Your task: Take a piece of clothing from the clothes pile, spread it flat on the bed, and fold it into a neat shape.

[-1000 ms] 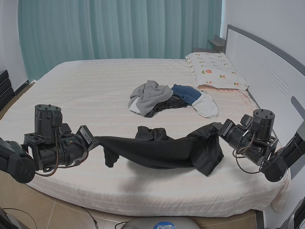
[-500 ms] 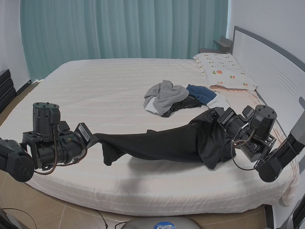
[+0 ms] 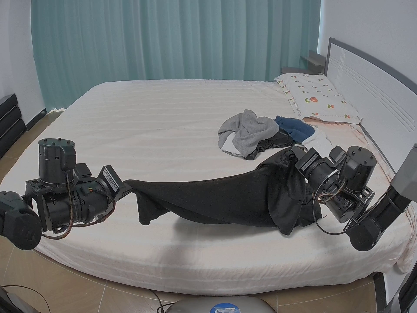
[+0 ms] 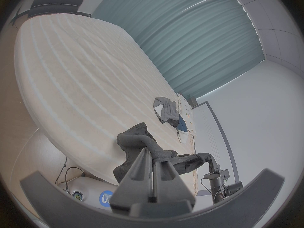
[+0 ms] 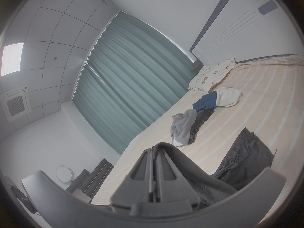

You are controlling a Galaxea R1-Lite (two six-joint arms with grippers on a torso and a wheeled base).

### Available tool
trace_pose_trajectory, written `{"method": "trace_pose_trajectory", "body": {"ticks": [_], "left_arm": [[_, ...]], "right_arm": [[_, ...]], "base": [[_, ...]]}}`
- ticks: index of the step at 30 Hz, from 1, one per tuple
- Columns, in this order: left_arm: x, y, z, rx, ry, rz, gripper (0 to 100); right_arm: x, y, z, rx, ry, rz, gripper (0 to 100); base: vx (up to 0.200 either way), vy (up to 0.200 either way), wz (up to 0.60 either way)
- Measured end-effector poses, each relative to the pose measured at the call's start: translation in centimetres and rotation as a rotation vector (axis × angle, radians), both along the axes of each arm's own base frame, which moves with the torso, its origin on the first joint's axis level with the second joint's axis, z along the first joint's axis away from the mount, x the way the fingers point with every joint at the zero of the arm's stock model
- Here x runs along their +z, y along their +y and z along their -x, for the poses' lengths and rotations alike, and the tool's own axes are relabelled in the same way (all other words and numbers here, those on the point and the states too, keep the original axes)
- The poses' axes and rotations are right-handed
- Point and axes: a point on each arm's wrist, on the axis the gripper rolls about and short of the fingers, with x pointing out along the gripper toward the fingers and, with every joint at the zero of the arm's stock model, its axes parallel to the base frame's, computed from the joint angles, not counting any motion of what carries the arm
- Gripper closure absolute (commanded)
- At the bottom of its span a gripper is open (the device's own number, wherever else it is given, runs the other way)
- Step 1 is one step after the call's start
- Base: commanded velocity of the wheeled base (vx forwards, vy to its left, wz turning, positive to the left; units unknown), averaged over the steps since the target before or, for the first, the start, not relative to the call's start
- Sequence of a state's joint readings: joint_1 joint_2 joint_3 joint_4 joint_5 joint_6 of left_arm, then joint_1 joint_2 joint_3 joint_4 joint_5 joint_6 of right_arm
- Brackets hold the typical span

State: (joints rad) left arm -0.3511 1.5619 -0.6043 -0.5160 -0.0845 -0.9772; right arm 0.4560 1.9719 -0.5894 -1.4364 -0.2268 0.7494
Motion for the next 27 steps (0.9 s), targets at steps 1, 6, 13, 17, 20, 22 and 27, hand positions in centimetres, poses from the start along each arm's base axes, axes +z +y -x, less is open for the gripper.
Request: {"method": "trace_pose_trajectory", "body": {"ticks": [1,6,13,17,20,22,27], "left_arm": [[0.00,0.00,-0.01,0.001,0.000,-0.001,100],[-0.02,0.01,-0.04,0.002,0.001,0.001,100],[0.05,0.07,-0.12,0.005,-0.002,0.001,100],[0.10,0.12,-0.17,0.008,-0.004,0.002,100],[0.13,0.16,-0.21,0.009,-0.005,0.002,100],[0.13,0.24,-0.23,0.012,-0.005,0.001,100],[0.16,0.34,-0.28,0.015,-0.006,0.002,100]], "right_arm": [[-0.05,-0.02,-0.02,0.001,0.002,0.000,100],[-0.23,-0.04,-0.14,0.031,0.010,-0.018,100],[-0.12,-0.06,-0.25,0.034,0.001,-0.038,100],[0.15,-0.05,-0.24,0.035,-0.024,-0.049,100],[0.18,-0.02,-0.18,0.037,-0.031,-0.051,100],[0.18,-0.02,-0.16,0.038,-0.034,-0.053,100],[0.19,0.08,-0.07,0.041,-0.034,-0.053,100]], "base": [[0.000,0.200,0.00],[0.000,0.200,0.00],[0.000,0.200,0.00],[0.000,0.200,0.00],[0.000,0.200,0.00],[0.000,0.200,0.00],[0.000,0.200,0.00]]}}
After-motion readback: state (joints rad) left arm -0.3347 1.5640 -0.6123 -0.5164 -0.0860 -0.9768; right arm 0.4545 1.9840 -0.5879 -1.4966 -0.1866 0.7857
